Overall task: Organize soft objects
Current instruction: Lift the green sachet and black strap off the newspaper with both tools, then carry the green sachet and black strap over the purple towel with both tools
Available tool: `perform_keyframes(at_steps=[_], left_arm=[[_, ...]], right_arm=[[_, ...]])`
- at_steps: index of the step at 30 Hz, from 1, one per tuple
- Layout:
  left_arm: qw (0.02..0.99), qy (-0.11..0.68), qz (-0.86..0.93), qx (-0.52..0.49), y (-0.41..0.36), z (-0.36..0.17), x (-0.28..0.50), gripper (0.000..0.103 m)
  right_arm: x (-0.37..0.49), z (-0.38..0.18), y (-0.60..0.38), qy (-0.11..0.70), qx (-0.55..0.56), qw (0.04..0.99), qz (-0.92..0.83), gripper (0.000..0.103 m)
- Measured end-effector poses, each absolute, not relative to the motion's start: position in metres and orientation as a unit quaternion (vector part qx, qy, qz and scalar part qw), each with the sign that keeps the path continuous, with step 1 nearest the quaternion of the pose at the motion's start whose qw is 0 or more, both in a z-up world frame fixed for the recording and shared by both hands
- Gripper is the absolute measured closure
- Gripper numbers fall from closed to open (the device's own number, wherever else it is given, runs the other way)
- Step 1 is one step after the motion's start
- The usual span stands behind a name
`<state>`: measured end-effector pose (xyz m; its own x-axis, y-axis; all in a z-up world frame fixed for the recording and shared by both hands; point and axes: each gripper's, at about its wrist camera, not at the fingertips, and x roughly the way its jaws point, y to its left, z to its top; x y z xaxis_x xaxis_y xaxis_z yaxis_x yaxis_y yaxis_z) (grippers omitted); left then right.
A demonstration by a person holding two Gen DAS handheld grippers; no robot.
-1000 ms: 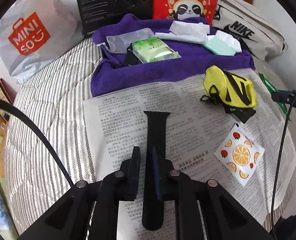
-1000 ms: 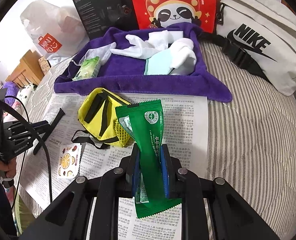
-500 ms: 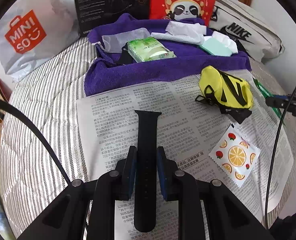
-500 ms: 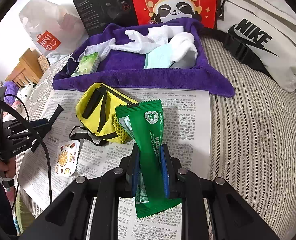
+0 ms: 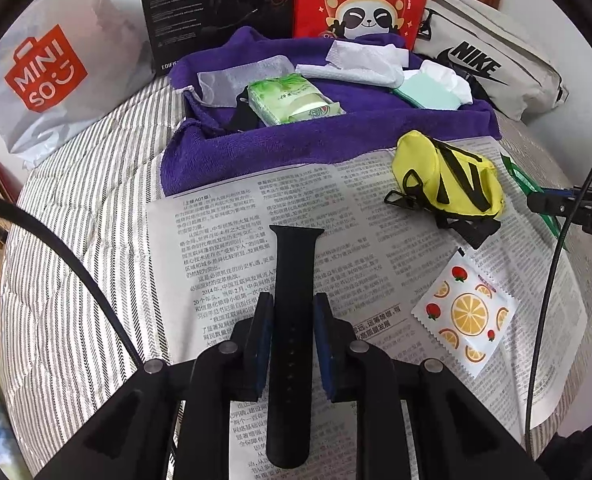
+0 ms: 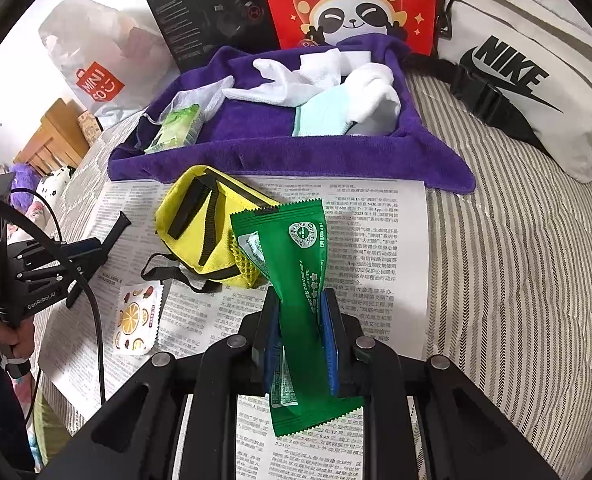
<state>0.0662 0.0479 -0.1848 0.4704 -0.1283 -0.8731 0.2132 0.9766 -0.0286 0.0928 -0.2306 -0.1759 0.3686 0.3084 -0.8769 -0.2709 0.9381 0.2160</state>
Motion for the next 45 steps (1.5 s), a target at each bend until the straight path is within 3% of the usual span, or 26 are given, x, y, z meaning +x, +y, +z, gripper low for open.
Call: perform_keyframes(at_steps=[24, 45], left_arm=[[0.874, 0.478, -0.090, 0.016, 0.057, -0.139, 0.089, 0.084], [0.877, 0.467, -0.112, 0.010, 0.043, -0.121, 0.177, 0.083]], right_arm=[[0.123, -0.148, -0.209, 0.503, 0.005, 0.840, 0.205, 0.084], [0.213, -0.148, -0.178, 0.506, -0.009, 0.835, 0.215, 0.084]])
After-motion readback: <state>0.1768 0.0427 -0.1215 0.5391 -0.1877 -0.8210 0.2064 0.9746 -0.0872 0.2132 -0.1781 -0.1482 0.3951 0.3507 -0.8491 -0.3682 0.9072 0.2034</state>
